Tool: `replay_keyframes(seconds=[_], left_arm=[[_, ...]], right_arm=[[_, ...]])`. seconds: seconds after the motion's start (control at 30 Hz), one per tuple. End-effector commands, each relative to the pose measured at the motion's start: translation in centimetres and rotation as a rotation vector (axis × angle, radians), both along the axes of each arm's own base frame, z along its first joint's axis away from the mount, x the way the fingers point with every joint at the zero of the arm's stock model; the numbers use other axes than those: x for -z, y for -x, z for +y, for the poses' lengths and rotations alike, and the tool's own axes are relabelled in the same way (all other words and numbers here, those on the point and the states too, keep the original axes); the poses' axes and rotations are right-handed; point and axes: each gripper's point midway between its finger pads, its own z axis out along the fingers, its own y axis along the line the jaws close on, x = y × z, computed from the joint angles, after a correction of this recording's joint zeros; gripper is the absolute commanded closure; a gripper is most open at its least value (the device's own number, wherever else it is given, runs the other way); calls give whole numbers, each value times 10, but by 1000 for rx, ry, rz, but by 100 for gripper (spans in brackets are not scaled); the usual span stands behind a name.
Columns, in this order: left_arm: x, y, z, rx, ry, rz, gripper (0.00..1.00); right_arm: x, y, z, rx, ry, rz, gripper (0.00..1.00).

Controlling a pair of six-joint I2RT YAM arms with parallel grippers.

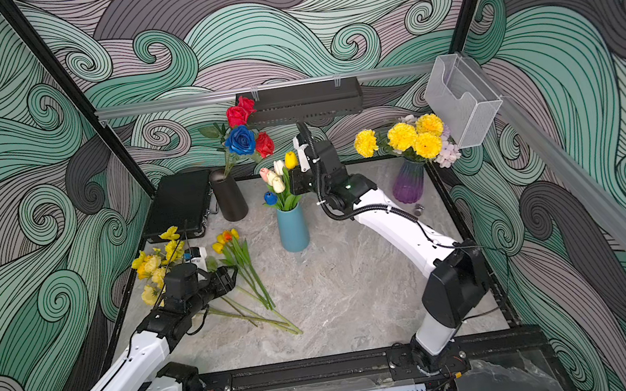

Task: Pick out yellow flowers from the vase
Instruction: Pick up the flower from the vase.

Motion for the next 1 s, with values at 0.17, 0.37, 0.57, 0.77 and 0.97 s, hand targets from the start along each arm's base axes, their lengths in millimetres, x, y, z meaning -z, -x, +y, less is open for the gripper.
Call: replay_keyframes(seconds=[0.17, 0.37, 0.57, 0.77, 0.97], left_arm=[[-51, -14, -19, 75, 73, -103, 33], [-84, -26, -33, 132, 100, -164, 34], [-116, -30, -54, 209, 92, -228, 32], [-146, -23, -80, 333, 59, -306, 30], [-173, -10, -108, 458, 17, -382, 30]], right_arm=[[-56, 24, -26, 23, -29, -131, 96], [-88, 42, -49, 44, -35, -195, 96], [-125, 73, -72, 51, -46, -271, 97], [-143, 104, -89, 31, -51, -296, 98], [-151, 129, -96, -6, -76, -304, 98]])
